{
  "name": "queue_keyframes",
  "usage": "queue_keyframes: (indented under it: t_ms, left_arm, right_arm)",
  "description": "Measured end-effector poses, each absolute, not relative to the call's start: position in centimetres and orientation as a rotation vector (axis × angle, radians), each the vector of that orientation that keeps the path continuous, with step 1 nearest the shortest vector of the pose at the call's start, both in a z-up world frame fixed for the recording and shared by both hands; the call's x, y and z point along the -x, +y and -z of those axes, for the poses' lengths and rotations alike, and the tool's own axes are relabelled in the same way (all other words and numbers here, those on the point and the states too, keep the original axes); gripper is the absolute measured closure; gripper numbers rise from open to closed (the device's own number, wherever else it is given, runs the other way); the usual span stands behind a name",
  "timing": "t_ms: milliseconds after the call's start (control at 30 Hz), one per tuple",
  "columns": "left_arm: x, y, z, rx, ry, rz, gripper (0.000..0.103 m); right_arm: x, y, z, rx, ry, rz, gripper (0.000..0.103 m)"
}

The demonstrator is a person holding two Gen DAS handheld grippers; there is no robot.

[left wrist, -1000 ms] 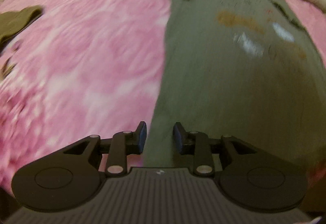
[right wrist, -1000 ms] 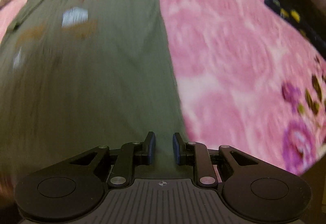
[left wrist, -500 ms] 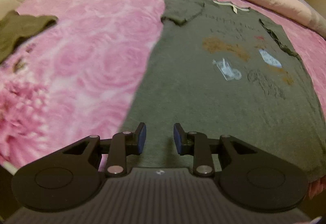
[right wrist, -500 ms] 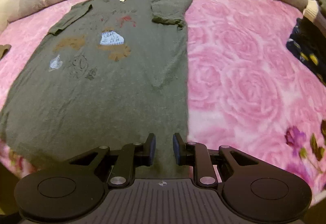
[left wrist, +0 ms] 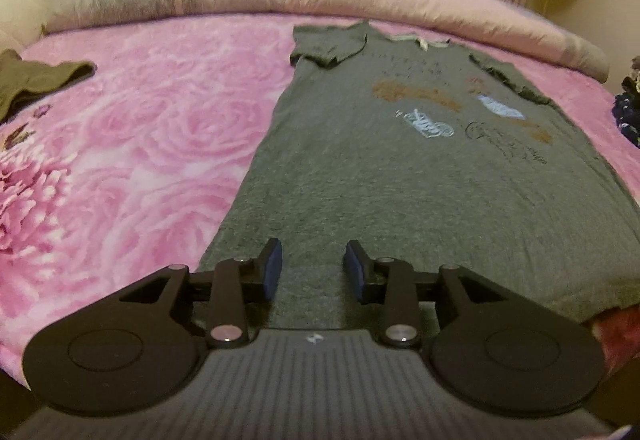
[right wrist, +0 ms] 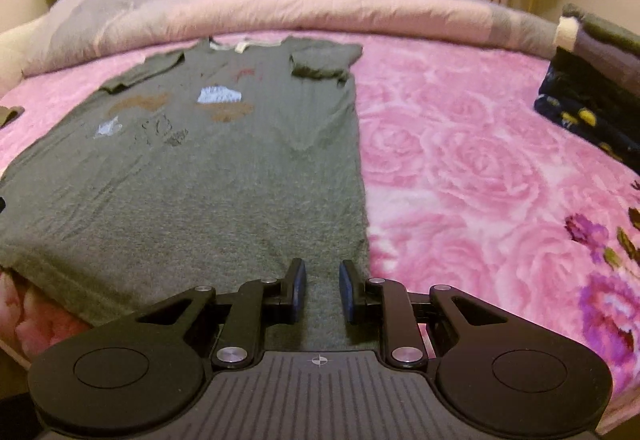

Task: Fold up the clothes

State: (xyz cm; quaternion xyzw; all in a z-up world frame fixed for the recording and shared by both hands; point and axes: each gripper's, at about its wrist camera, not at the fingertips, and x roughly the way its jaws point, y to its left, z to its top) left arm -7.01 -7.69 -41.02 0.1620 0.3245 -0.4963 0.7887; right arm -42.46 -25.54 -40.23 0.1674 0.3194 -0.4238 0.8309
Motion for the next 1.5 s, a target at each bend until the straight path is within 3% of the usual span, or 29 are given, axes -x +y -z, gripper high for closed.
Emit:
queue_keyframes:
  t_ms: [167, 333, 433, 500, 733, 867, 1500]
  left_arm:
    - [9.1, -5.4, 40.2, -0.357, 0.704, 1.033, 0.072]
    - [10.7, -4.9, 37.1, -0.424, 0.853, 0.985, 0.071]
    - [12.3, -3.8, 34.6, -0.416, 0.783, 0.938, 0.062]
    - [13.5, -3.0, 33.2, -0.408, 0.744, 0.907, 0.060]
    - [17.9, -0.3, 29.9, -0.418, 0.677, 0.932, 0.058]
    - [20.2, 1.1, 28.7, -0.443, 0.624, 0.945, 0.051]
    - [23.5, 4.7, 26.1, -0.448, 0.552, 0.966, 0.050]
  right_arm:
    - [43.1, -23.9, 40.6, -0.334, 0.635, 0.915, 0.082]
    - [41.8, -23.5, 38.0, -0.418, 0.789, 0.930, 0.081]
    - [42.1, -22.1, 35.5, -0.501, 0.751, 0.944, 0.076]
    - [42.5, -20.2, 33.8, -0.495, 0.690, 0.984, 0.001]
    - [43.5, -13.6, 30.2, -0.473, 0.582, 0.963, 0.001]
    - [44.1, -11.2, 28.9, -0.452, 0.560, 0.973, 0.001]
    - [46.0, -6.4, 26.5, -0.398, 0.522, 0.952, 0.001]
